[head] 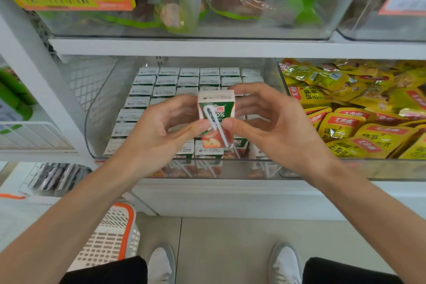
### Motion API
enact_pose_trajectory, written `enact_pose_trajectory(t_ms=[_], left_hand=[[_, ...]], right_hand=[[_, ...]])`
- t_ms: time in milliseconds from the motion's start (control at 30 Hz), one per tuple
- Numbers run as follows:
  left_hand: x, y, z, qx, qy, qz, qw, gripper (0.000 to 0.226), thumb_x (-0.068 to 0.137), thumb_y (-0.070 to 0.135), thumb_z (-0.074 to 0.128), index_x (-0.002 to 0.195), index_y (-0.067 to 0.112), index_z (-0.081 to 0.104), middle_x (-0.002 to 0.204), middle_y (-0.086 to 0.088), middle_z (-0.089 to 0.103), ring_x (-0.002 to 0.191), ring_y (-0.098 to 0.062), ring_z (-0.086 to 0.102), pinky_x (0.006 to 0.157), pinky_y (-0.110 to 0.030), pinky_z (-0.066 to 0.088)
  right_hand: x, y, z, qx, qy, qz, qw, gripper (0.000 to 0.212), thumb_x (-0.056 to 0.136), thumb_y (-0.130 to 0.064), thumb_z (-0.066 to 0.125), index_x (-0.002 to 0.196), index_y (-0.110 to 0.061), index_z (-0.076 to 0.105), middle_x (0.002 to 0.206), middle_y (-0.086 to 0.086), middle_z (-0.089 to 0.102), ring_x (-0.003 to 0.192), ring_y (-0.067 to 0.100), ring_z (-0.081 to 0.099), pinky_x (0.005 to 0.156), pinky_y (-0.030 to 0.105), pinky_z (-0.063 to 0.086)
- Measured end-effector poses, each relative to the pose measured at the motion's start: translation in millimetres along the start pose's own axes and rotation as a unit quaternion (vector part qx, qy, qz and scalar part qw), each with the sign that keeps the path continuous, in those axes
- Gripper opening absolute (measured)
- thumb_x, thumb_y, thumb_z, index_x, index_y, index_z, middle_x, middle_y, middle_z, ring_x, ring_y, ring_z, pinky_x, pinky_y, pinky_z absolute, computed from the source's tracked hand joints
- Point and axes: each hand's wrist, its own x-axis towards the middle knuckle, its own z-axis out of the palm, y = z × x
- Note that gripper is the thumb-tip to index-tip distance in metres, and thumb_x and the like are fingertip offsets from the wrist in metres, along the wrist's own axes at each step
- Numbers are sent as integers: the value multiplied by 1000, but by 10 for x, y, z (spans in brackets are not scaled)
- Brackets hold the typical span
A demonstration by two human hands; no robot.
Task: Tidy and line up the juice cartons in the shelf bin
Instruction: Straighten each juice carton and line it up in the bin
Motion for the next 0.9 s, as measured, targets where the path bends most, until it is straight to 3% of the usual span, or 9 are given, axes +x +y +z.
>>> enact_pose_trajectory(t_ms=[200, 400, 533, 667, 733, 900], left_hand=[[-42, 6, -45, -7, -16, -28, 999, 29, 97, 27, 67, 125, 34, 68, 119, 24, 74, 111, 7, 68, 81, -3, 50], [-60, -2, -54, -54, -25, -58, 997, 37, 96, 27, 65, 132, 33, 62, 115, 18, 77, 105, -4, 75, 80, -14, 58], [-53, -25, -68, -58, -26, -72, 995, 36, 100, 22, 64, 135, 27, 62, 117, 14, 77, 105, -10, 76, 80, -18, 60], [-55, -46, -94, -67, -23, -76, 995, 36, 100, 25, 63, 136, 27, 63, 118, 11, 78, 104, -13, 77, 81, -20, 61], [-55, -51, -106, -83, -23, -74, 994, 34, 99, 30, 61, 133, 32, 64, 115, 8, 79, 103, -16, 78, 81, -22, 62], [-47, -47, -107, -49, -30, -45, 997, 44, 99, 22, 62, 141, 37, 56, 124, 13, 74, 114, -7, 71, 80, -24, 63]], right_hand=[[-18, 17, 121, 79, 33, 56, 995, 37, 83, -12, 85, 118, -14, 72, 103, 0, 82, 96, 11, 78, 84, 21, 61], [-5, 17, 156, 150, 57, 107, 981, 38, 80, -19, 85, 114, -12, 72, 104, 4, 83, 99, 19, 80, 89, 35, 65], [-5, 45, 167, 156, 59, 107, 980, 29, 81, -14, 84, 107, -6, 76, 101, 5, 83, 96, 19, 80, 86, 32, 65], [-6, 46, 169, 134, 47, 112, 984, 24, 85, -16, 83, 108, -13, 79, 105, 0, 83, 98, 17, 80, 84, 30, 65], [-2, 50, 174, 142, 57, 125, 980, 21, 86, -17, 82, 107, -17, 81, 100, 1, 83, 89, 18, 81, 79, 27, 64], [18, 59, 195, 190, 89, 167, 963, 30, 81, -20, 82, 109, -9, 79, 95, 8, 83, 85, 19, 80, 79, 24, 64]])
